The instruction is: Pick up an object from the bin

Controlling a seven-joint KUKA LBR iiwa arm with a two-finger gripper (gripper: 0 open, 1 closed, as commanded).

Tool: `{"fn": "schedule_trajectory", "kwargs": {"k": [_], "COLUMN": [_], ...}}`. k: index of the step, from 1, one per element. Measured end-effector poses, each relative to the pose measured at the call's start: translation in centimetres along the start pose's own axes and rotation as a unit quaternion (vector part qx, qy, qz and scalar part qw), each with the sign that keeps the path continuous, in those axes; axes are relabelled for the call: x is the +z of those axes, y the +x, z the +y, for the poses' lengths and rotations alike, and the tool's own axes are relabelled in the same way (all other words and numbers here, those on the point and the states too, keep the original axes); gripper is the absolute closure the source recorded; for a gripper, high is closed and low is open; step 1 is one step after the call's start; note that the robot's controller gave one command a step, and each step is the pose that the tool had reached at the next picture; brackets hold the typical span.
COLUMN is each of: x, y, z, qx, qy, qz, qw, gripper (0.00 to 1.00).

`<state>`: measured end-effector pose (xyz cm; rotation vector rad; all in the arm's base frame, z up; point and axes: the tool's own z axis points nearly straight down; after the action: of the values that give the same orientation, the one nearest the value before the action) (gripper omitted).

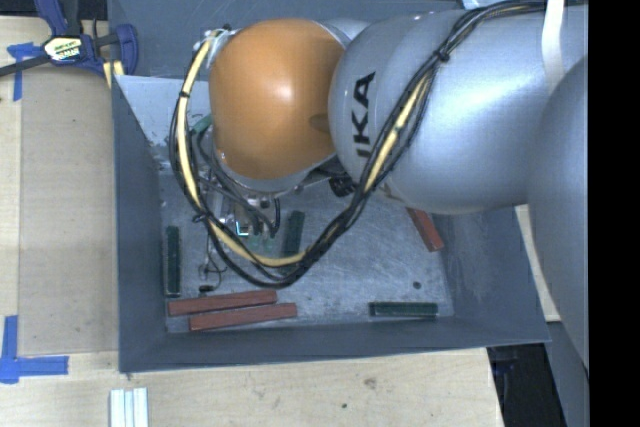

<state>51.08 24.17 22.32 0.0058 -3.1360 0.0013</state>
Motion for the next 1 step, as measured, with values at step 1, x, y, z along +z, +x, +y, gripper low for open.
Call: {"fn": "schedule_trajectory", "kwargs": {"k": [1], "x": [-0.47], "y": [-0.21], "z": [-0.13], "qx": [0.002], "qy": [-0.001], "qz": [-0.0041], "qw": [1.0], "gripper": [0.0]}}
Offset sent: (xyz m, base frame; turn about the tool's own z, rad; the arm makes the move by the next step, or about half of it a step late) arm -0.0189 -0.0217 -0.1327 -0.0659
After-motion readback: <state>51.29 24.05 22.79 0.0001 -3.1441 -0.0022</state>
